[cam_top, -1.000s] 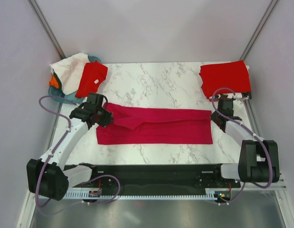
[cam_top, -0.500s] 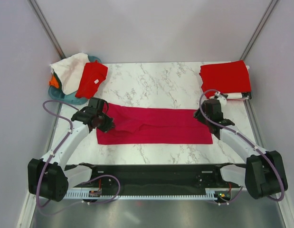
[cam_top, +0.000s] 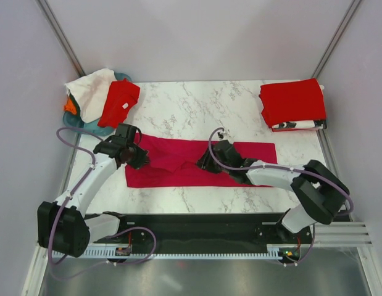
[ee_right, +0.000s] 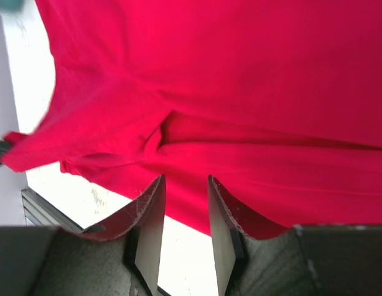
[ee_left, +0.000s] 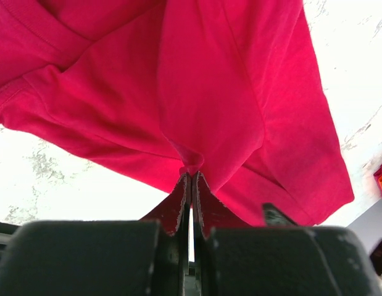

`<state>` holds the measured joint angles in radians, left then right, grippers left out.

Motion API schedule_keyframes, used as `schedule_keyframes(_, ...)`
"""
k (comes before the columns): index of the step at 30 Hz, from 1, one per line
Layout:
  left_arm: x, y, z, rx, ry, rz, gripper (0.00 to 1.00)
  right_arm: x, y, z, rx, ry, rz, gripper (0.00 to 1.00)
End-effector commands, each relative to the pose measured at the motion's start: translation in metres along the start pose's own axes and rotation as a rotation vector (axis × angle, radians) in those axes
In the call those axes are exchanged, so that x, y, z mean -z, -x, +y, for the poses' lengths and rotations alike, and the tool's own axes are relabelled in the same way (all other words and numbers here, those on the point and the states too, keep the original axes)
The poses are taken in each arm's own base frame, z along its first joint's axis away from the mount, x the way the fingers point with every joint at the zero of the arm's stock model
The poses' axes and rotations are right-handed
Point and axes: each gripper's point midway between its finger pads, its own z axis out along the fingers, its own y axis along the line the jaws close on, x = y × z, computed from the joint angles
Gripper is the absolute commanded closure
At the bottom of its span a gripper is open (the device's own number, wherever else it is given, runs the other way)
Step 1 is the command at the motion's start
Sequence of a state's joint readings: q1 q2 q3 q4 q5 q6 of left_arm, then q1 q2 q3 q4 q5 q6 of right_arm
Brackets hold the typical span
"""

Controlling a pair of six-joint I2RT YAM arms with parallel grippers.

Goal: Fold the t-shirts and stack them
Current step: Fold the tshirt

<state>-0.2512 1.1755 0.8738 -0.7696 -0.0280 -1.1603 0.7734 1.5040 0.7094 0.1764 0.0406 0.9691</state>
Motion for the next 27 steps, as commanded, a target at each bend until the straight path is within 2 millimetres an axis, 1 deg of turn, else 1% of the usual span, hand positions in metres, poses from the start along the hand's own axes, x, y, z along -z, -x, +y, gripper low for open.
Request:
schedule_keyframes(1,0.005,0.016,-0.017,-0.028,-0.02,-0.058,0.98,-0.017,0.001,0.052,-0.06,0.116,-0.035,0.6)
schedule_keyframes(2,0.005,0.018,-0.019,-0.038,-0.021,-0.062,0.98,-0.021,-0.001,0.056,-0.059,0.119,-0.037,0.6)
schedule_keyframes(3,0.004,0.019,-0.02,-0.04,-0.018,-0.062,0.98,-0.024,-0.009,0.062,-0.056,0.125,-0.025,0.61)
schedule_keyframes(4,0.002,0.022,-0.023,-0.045,-0.011,-0.062,0.98,-0.031,-0.012,0.066,-0.069,0.127,-0.018,0.62)
schedule_keyframes(7,-0.002,0.023,-0.029,-0.059,-0.005,-0.047,0.98,-0.041,-0.019,0.072,-0.081,0.127,-0.003,0.63)
schedule_keyframes(10,-0.006,0.025,-0.033,-0.073,0.004,-0.04,0.98,-0.048,-0.022,0.077,-0.088,0.125,0.002,0.63)
schedule_keyframes(11,-0.011,0.025,-0.032,-0.086,0.018,-0.035,0.98,-0.05,-0.024,0.078,-0.093,0.121,0.005,0.63)
schedule_keyframes(12,-0.013,0.027,-0.033,-0.091,0.024,-0.036,0.98,-0.053,-0.027,0.075,-0.097,0.109,0.011,0.63)
schedule_keyframes(13,-0.014,0.028,-0.034,-0.098,0.027,-0.037,0.98,-0.054,-0.026,0.078,-0.101,0.11,0.009,0.63)
schedule_keyframes(17,-0.025,0.032,-0.034,-0.126,0.059,-0.026,0.98,-0.059,-0.037,0.08,-0.113,0.098,0.024,0.63)
schedule_keyframes(21,-0.028,0.037,-0.034,-0.121,0.069,-0.028,0.98,-0.066,-0.052,0.082,-0.116,0.079,0.047,0.63)
schedule_keyframes(24,-0.031,0.04,-0.035,-0.127,0.072,-0.029,0.98,-0.074,-0.06,0.078,-0.124,0.055,0.057,0.62)
schedule_keyframes(27,-0.032,0.041,-0.036,-0.134,0.076,-0.029,0.98,-0.079,-0.061,0.073,-0.134,0.034,0.049,0.61)
